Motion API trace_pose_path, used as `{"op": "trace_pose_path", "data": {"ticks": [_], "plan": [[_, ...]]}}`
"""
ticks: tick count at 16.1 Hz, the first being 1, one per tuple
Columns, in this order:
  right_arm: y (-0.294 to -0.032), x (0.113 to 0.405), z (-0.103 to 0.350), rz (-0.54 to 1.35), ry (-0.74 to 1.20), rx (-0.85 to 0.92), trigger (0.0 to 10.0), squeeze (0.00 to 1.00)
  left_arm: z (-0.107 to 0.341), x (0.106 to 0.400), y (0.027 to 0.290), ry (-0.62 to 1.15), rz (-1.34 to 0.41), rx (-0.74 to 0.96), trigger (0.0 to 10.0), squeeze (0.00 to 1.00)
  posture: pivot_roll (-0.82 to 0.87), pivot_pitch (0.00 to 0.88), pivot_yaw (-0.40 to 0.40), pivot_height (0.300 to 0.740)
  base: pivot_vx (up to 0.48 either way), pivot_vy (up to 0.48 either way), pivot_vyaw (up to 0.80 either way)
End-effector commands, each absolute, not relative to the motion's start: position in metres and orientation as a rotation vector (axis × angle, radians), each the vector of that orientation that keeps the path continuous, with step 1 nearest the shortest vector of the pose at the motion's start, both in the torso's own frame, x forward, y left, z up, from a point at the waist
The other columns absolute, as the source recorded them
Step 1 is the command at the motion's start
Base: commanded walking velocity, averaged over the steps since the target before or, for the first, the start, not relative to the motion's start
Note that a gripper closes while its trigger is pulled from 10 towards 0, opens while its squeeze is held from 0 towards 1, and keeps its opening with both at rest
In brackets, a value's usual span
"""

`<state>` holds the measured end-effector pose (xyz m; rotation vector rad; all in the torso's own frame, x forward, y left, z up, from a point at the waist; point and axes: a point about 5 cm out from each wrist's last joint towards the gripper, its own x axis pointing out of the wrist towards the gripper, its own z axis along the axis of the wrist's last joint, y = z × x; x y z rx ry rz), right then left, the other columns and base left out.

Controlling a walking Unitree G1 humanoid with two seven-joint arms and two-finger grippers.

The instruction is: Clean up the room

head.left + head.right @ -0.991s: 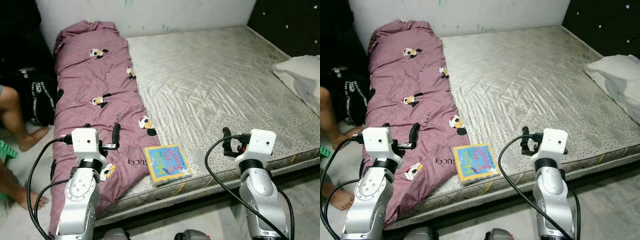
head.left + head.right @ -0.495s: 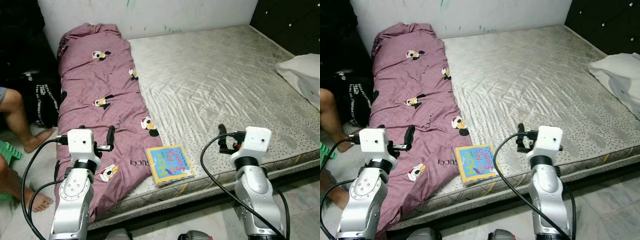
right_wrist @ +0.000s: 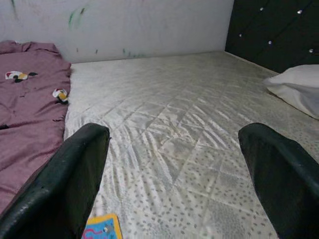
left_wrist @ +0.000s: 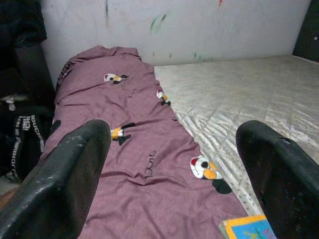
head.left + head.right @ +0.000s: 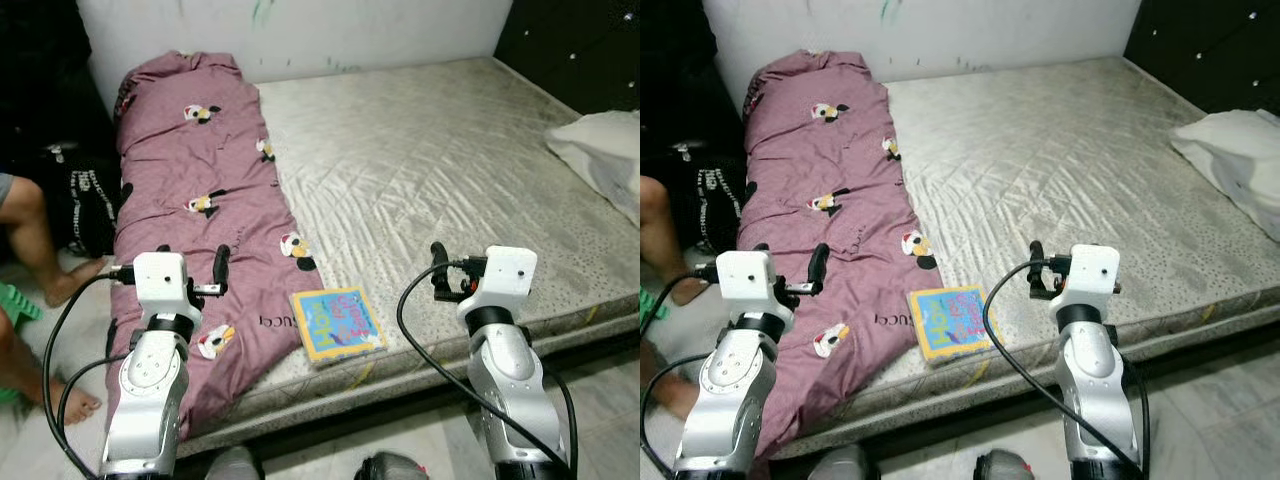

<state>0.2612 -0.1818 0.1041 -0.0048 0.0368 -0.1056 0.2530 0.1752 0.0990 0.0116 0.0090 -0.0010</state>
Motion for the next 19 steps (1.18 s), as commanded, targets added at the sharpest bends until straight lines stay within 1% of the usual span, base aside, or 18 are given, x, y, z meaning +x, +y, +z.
{"op": "trace_pose_path", "data": {"ticks": [1,4,6,11,14,19], "plan": [[-0.1801,0.2625,0.1056,-0.094,0.032,-0.002,10.0,0.00,0.0985,0.2530,0.1767,0.009,0.004,0.020,10.0,0.00,-0.02,0.022,0.003,0.635,0.000,0.000,0.00],[-0.1793,0.2631,0.1051,-0.087,0.033,0.000,10.0,0.00,0.0989,0.2533,0.1765,0.005,0.006,0.025,10.0,0.00,-0.02,0.018,0.000,0.635,0.000,0.000,0.00],[-0.1785,0.2629,0.1031,-0.080,0.043,0.001,10.0,0.00,0.0991,0.2543,0.1772,0.007,0.037,0.035,10.0,0.00,-0.01,0.016,-0.003,0.635,0.000,0.000,0.00],[-0.1779,0.2645,0.0994,-0.070,0.056,-0.002,10.0,0.00,0.0999,0.2566,0.1766,0.003,0.034,0.021,10.0,0.00,-0.01,0.010,-0.013,0.635,0.000,0.000,0.00],[-0.1767,0.2666,0.0996,-0.066,0.057,-0.001,10.0,0.00,0.1018,0.2588,0.1770,-0.001,0.034,0.023,10.0,0.00,-0.01,0.034,-0.008,0.635,0.000,0.000,0.00],[-0.1763,0.2697,0.1008,-0.057,0.050,-0.020,10.0,0.00,0.1050,0.2606,0.1739,-0.021,0.013,0.001,10.0,0.00,-0.01,0.034,-0.009,0.635,0.000,0.000,0.00]]}}
